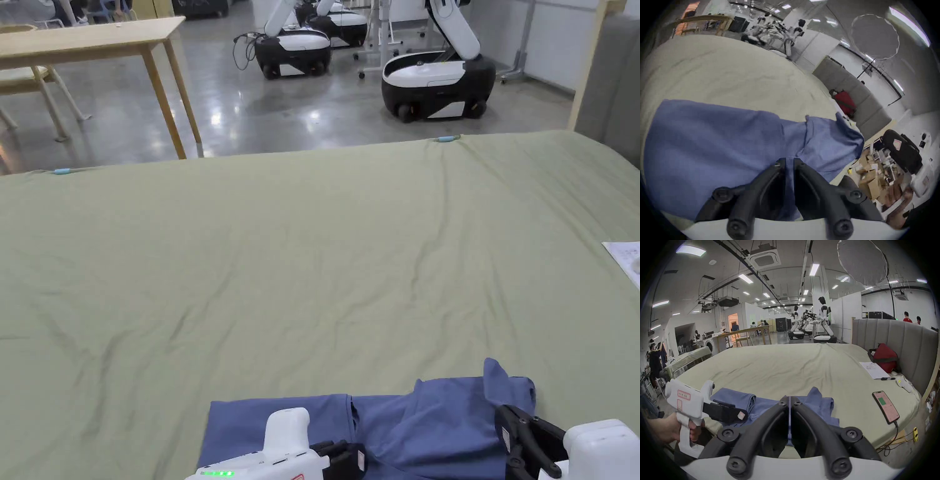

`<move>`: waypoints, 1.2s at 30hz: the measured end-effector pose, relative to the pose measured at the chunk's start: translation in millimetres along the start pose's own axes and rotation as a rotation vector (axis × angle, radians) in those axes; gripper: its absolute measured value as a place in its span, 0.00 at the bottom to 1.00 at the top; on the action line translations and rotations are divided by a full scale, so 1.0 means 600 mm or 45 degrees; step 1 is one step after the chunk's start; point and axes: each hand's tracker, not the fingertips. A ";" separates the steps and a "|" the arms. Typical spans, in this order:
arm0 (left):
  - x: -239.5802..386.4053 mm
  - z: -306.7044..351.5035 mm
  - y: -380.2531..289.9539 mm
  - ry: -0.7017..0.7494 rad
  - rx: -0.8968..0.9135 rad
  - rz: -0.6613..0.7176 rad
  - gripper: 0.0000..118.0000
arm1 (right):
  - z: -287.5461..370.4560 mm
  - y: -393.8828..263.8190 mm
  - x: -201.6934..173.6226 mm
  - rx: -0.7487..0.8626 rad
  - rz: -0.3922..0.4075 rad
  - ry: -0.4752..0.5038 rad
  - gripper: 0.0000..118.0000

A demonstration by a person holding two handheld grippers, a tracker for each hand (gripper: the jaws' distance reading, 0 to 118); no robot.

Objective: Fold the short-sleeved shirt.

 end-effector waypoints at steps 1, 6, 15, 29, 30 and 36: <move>-0.005 0.010 0.002 0.018 0.020 0.022 0.09 | 0.001 0.000 0.000 0.001 0.000 0.000 0.03; -0.057 0.134 0.016 0.084 0.269 0.038 0.33 | -0.006 0.001 -0.012 -0.001 0.011 0.023 0.03; -0.292 0.192 0.012 -0.067 0.216 0.646 1.00 | -0.027 0.002 -0.068 -0.016 0.051 0.137 0.03; -0.294 0.115 -0.001 -0.337 0.271 0.972 0.10 | -0.006 0.014 -0.056 -0.019 0.072 0.079 0.03; -0.295 0.119 0.003 -0.248 0.293 0.892 0.10 | -0.006 0.015 -0.055 -0.017 0.071 0.074 0.03; -0.256 0.228 0.059 0.098 0.447 0.567 0.09 | -0.008 0.016 -0.063 -0.011 0.069 0.073 0.03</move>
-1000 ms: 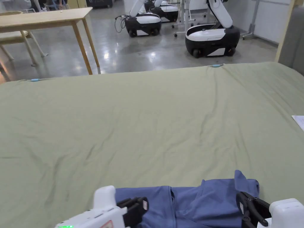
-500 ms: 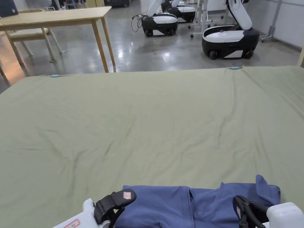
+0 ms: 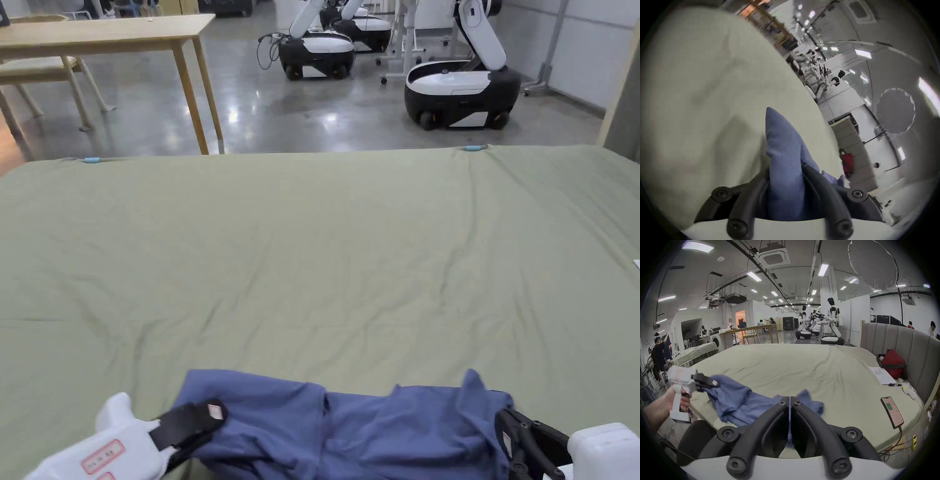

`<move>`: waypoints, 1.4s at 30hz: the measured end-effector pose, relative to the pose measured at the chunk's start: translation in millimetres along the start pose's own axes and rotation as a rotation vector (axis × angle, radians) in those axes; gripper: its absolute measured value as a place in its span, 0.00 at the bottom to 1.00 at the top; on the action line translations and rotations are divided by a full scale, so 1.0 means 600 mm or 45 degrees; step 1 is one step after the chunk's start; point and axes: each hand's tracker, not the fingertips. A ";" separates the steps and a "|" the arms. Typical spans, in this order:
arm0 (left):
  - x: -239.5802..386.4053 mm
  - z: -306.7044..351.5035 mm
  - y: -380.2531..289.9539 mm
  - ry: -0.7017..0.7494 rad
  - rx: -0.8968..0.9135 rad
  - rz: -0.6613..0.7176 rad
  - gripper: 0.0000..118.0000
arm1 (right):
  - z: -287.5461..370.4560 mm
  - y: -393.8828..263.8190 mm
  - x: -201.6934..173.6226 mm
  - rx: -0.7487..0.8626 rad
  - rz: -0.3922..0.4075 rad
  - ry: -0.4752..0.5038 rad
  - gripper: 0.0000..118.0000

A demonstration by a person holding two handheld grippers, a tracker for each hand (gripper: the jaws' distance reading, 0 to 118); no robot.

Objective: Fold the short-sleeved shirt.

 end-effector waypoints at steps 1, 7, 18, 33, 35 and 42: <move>-0.005 0.002 0.006 0.045 0.029 -0.059 0.09 | 0.000 0.000 -0.002 0.000 0.002 0.005 0.03; 0.146 0.021 -0.036 0.109 0.097 -0.740 0.09 | -0.003 -0.005 -0.007 -0.014 0.017 0.026 0.03; 0.343 -0.224 -0.368 0.308 -0.351 -1.513 0.12 | 0.040 -0.024 0.045 -0.015 0.015 -0.070 0.03; 0.284 -0.143 -0.195 -0.044 -0.265 -0.677 0.11 | -0.004 -0.021 0.074 -0.116 -0.107 0.018 0.03; 0.284 -0.164 -0.218 -0.156 -0.436 -0.713 0.11 | -0.017 -0.019 0.073 -0.146 -0.132 0.045 0.03; 0.312 -0.209 -0.320 -0.163 -0.495 -0.789 0.11 | -0.073 -0.009 0.073 -0.217 -0.247 0.143 0.03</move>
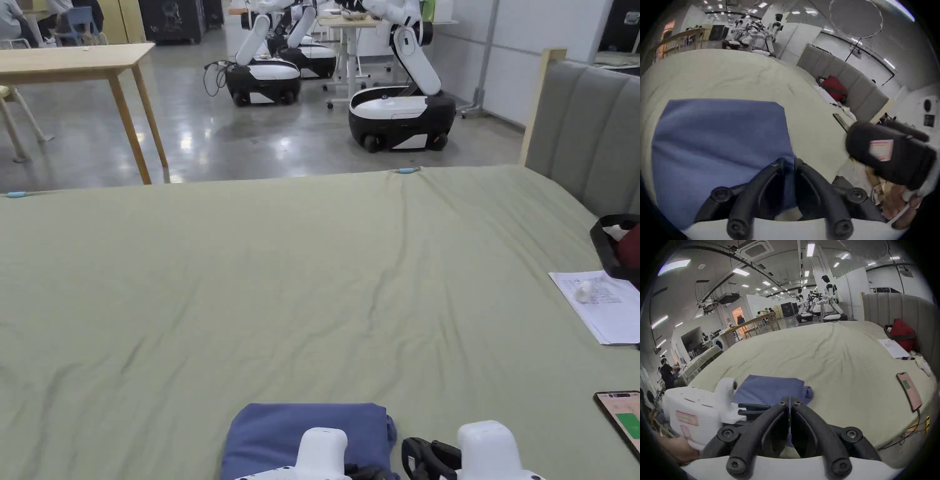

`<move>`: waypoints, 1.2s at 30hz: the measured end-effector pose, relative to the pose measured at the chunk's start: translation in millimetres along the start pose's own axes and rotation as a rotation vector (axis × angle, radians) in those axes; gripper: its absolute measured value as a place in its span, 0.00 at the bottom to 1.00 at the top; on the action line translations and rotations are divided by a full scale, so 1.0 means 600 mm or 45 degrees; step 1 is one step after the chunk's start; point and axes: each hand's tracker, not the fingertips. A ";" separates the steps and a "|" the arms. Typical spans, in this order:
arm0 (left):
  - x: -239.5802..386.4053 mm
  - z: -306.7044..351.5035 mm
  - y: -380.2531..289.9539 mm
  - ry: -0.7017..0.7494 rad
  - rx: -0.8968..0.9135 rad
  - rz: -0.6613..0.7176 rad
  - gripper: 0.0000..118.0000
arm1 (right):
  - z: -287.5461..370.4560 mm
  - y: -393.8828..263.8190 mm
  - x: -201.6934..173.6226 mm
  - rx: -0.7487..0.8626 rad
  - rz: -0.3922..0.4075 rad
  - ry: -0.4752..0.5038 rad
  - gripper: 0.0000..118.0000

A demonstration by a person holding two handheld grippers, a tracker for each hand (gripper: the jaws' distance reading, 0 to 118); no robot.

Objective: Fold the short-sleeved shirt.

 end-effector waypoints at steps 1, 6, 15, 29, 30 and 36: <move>-0.004 0.013 0.002 -0.012 0.039 0.035 0.11 | -0.013 0.003 -0.002 -0.027 -0.010 0.036 0.03; -0.047 0.119 0.008 0.093 0.203 0.040 0.12 | -0.113 0.007 -0.002 -0.116 -0.123 0.228 0.03; -0.248 0.177 0.001 0.057 0.085 0.505 0.94 | -0.152 -0.031 0.051 -0.195 -0.267 0.212 0.03; -0.278 0.119 0.013 -0.179 0.156 0.813 0.19 | -0.116 -0.030 0.038 -0.120 -0.201 0.204 0.03; -0.277 0.135 0.018 -0.147 0.159 0.752 0.19 | -0.110 -0.027 0.034 -0.107 -0.191 0.199 0.03; -0.363 0.287 0.044 0.092 0.192 0.606 0.19 | -0.089 -0.016 -0.001 -0.083 -0.116 0.207 0.03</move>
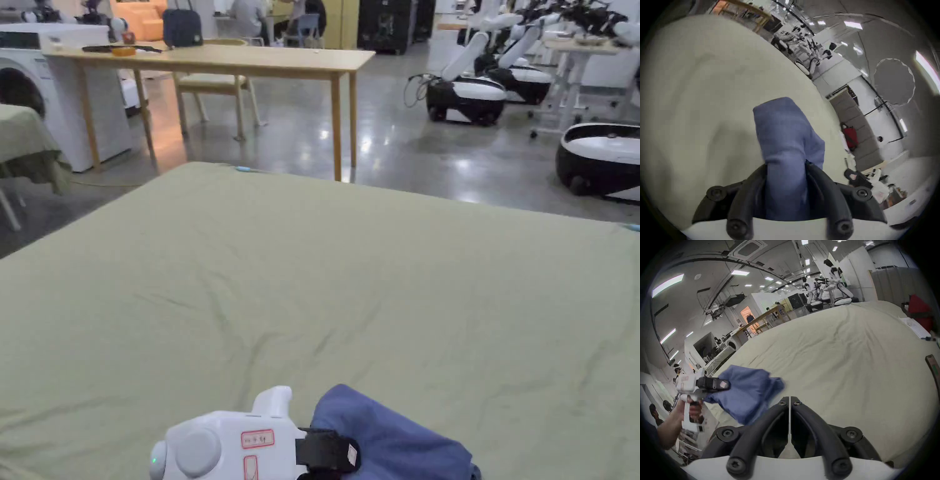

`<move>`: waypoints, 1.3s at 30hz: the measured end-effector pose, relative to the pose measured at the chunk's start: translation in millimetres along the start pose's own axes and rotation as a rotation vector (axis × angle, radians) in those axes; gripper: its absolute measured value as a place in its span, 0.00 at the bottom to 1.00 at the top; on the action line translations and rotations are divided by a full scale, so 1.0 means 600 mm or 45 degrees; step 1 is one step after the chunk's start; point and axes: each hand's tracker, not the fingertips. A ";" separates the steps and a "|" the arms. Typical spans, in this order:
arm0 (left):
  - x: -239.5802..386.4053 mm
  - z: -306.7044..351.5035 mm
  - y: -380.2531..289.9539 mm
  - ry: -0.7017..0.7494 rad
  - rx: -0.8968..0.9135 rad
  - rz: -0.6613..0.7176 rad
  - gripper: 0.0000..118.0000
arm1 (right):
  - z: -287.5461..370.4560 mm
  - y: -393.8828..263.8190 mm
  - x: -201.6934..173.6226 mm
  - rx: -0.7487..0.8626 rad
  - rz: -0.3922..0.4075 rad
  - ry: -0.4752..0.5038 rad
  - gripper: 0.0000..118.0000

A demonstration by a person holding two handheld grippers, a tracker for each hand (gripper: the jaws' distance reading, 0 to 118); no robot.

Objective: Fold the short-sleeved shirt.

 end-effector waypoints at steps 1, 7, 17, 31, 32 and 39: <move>-0.020 0.023 0.019 0.064 0.003 -0.026 0.19 | -0.001 -0.002 -0.007 0.001 0.007 0.005 0.03; -0.167 0.149 0.140 0.466 -0.008 -0.130 0.19 | -0.013 -0.007 -0.045 -0.020 0.025 0.018 0.03; -0.351 0.278 0.255 0.627 0.074 0.001 0.26 | -0.038 0.000 -0.083 -0.076 0.088 -0.006 0.03; -0.254 0.289 0.170 0.944 0.358 -0.169 0.00 | -0.035 0.010 -0.097 -0.040 0.133 -0.066 0.03; -0.216 0.276 0.159 0.896 0.410 -0.234 0.00 | -0.030 0.021 -0.095 -0.022 0.129 -0.104 0.03; 0.118 0.210 0.097 0.620 0.778 -0.725 0.00 | 0.056 0.213 -0.125 0.318 0.312 -0.284 0.03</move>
